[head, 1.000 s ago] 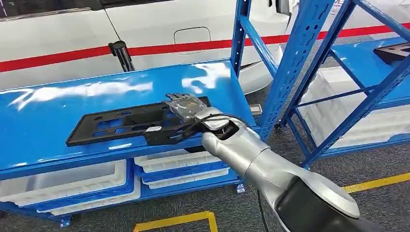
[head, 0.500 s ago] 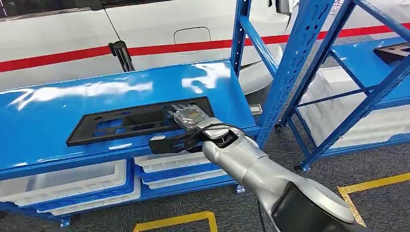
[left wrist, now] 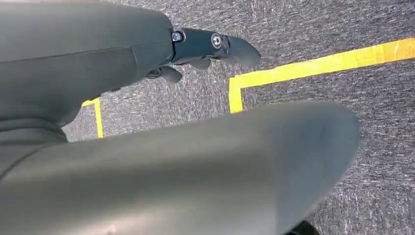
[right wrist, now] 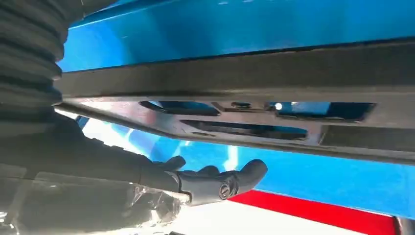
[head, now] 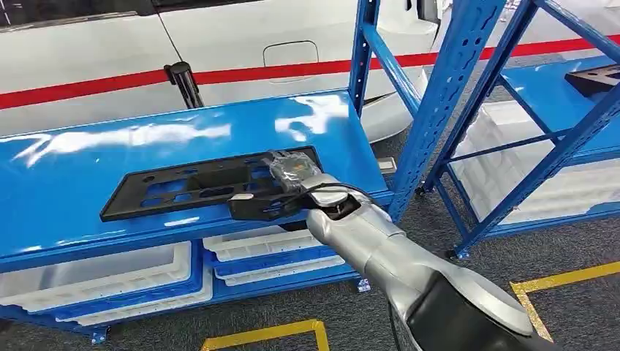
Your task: Take the parts from the cabinet and place them on the table.
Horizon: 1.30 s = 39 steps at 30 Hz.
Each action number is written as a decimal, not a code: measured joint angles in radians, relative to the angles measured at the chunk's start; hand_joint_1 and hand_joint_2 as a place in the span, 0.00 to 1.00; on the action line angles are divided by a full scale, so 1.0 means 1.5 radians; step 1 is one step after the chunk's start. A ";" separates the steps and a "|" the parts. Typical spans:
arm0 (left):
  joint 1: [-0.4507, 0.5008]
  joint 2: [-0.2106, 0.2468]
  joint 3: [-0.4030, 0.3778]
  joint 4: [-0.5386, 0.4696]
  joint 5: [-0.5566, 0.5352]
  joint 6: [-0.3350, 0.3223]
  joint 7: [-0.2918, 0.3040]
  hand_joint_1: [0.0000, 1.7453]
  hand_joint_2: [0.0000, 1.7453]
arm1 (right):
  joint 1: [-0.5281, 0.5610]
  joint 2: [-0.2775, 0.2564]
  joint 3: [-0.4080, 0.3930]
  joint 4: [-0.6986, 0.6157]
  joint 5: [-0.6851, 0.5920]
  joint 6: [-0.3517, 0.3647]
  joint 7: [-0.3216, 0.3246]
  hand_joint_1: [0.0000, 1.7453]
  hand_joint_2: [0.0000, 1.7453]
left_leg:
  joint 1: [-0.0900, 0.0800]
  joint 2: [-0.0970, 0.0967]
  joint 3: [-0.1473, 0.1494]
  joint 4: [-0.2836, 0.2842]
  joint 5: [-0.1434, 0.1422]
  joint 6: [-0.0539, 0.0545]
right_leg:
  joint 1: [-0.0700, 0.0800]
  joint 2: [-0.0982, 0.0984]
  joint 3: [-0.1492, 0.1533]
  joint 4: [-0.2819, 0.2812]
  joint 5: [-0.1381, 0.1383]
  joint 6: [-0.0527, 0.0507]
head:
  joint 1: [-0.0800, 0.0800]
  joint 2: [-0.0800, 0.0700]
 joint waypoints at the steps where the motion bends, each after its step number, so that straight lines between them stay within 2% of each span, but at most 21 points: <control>1: 0.000 0.000 0.000 0.000 0.000 -0.001 -0.001 0.00 0.00 | -0.001 0.001 -0.002 0.002 0.001 0.000 0.001 0.00 1.00 | 0.000 0.000 0.000 0.000 0.000 0.000 | 0.000 0.000 0.000 0.000 0.000 0.000 | 0.000 0.000; 5: 0.000 0.000 0.000 0.000 0.000 -0.003 -0.004 0.00 0.00 | -0.002 0.004 -0.004 0.011 0.003 0.000 0.003 0.00 1.00 | 0.000 0.000 0.000 0.000 0.000 0.000 | 0.000 0.000 0.000 0.000 0.000 0.000 | 0.000 0.000; 6: 0.000 0.000 0.000 0.000 0.000 -0.003 -0.004 0.00 0.00 | -0.002 0.004 -0.004 0.013 0.004 0.000 0.003 0.06 1.00 | 0.000 0.000 0.000 0.000 0.000 0.000 | 0.000 0.000 0.000 0.000 0.000 0.000 | 0.000 0.000; 7: 0.000 0.000 0.000 0.000 0.000 -0.004 -0.007 0.00 0.00 | -0.002 0.004 -0.004 0.016 0.004 0.001 0.003 1.00 1.00 | 0.000 0.000 0.000 0.000 0.000 0.000 | 0.000 0.000 0.000 0.000 0.000 0.000 | 0.000 0.000; 9: 0.000 -0.001 0.000 0.000 0.002 -0.009 -0.030 0.00 0.00 | -0.001 0.004 -0.004 0.022 0.009 0.000 0.003 1.00 1.00 | 0.000 0.000 0.000 0.000 0.000 0.000 | 0.000 0.000 0.000 0.000 0.000 0.000 | 0.000 0.000; 10: 0.000 -0.001 0.002 0.000 0.009 -0.008 -0.062 0.00 0.00 | -0.001 0.005 -0.004 0.025 0.014 -0.003 0.005 1.00 1.00 | 0.000 0.000 0.000 0.000 0.000 0.000 | 0.000 0.000 0.000 0.000 0.000 0.000 | 0.000 0.000; 12: 0.000 -0.002 0.008 0.000 0.016 0.018 -0.169 0.00 0.00 | 0.000 0.004 -0.007 0.034 0.027 -0.014 0.011 1.00 1.00 | 0.000 0.000 0.000 0.000 0.000 0.000 | 0.000 0.000 0.000 0.000 0.000 0.000 | 0.000 0.000; 13: -0.001 -0.003 0.009 0.000 0.016 0.032 -0.197 0.00 0.00 | 0.000 0.004 -0.009 0.036 0.029 -0.017 0.012 1.00 1.00 | 0.000 0.000 0.000 0.000 0.000 0.000 | 0.000 0.000 0.000 0.000 0.000 0.000 | 0.000 0.000; 15: -0.004 -0.003 0.016 -0.001 0.028 0.047 -0.224 0.00 0.00 | 0.000 0.004 -0.013 0.040 0.030 -0.021 0.012 1.00 1.00 | 0.000 0.000 0.000 0.000 0.000 0.000 | 0.000 0.000 0.000 0.000 0.000 0.000 | 0.000 0.000; 17: -0.004 -0.004 0.025 0.000 0.040 0.031 -0.268 0.00 0.00 | 0.000 0.004 -0.020 0.042 0.031 -0.027 0.009 0.98 1.00 | 0.000 0.000 0.000 0.000 0.000 0.000 | 0.000 0.000 0.000 0.000 0.000 0.000 | 0.000 0.000; 20: -0.005 -0.004 0.035 -0.001 0.045 0.037 -0.295 0.00 0.00 | -0.002 0.004 -0.030 0.044 0.034 -0.029 0.001 1.00 1.00 | 0.000 0.000 0.001 0.000 0.000 0.000 | 0.000 0.000 0.000 0.000 0.000 0.000 | 0.000 0.000; 21: -0.005 -0.004 0.038 -0.001 0.047 0.038 -0.301 0.00 1.00 | -0.004 0.004 -0.033 0.044 0.036 -0.030 -0.003 1.00 1.00 | 0.000 0.001 0.001 0.000 0.000 0.000 | 0.000 0.000 0.000 0.000 0.000 0.000 | 0.000 0.000; 22: -0.006 -0.004 0.039 -0.001 0.051 0.039 -0.302 0.00 1.00 | -0.005 0.004 -0.034 0.044 0.038 -0.031 -0.005 1.00 1.00 | 0.000 0.001 0.001 0.000 0.000 0.000 | 0.000 0.000 0.000 0.000 0.000 0.000 | 0.000 0.000; 23: -0.007 -0.005 0.044 -0.001 0.059 0.034 -0.302 0.00 0.00 | -0.007 0.004 -0.037 0.044 0.039 -0.033 -0.011 1.00 1.00 | 0.000 0.000 0.001 0.000 0.000 0.000 | 0.000 0.000 0.000 0.000 0.000 0.000 | 0.000 0.000; 24: -0.007 -0.005 0.049 0.000 0.064 0.023 -0.299 0.00 0.00 | -0.007 0.004 -0.039 0.044 0.039 -0.037 -0.017 1.00 1.00 | 0.000 0.000 0.001 0.000 0.000 0.000 | 0.000 0.000 0.001 0.000 0.000 0.000 | 0.000 0.000; 29: -0.008 -0.005 0.060 0.000 0.065 0.024 -0.303 0.00 0.00 | -0.009 0.004 -0.054 0.035 0.034 -0.052 -0.052 1.00 1.00 | 0.000 0.000 0.002 0.000 0.000 0.000 | 0.000 0.000 0.001 0.000 0.000 0.000 | 0.000 0.000; 30: -0.008 -0.005 0.062 0.000 0.065 0.024 -0.304 0.00 1.00 | -0.008 0.003 -0.059 0.026 0.028 -0.057 -0.061 1.00 1.00 | 0.000 0.000 0.002 0.000 0.000 0.000 | 0.000 0.000 0.001 0.000 0.000 0.000 | 0.000 0.000; 34: -0.008 -0.006 0.067 0.000 0.064 0.009 -0.305 0.00 1.00 | -0.002 -0.018 -0.092 -0.045 0.006 -0.061 -0.105 1.00 1.00 | 0.000 0.000 0.001 0.000 0.000 0.000 | 0.000 0.000 0.001 0.000 0.000 0.000 | 0.000 0.000; 39: -0.007 -0.006 0.073 0.000 0.065 0.012 -0.313 0.00 1.00 | 0.004 -0.069 -0.153 -0.223 0.010 -0.054 -0.110 1.00 1.00 | 0.000 0.000 0.000 0.000 0.000 0.000 | 0.000 0.000 0.000 0.000 0.000 0.000 | 0.000 0.000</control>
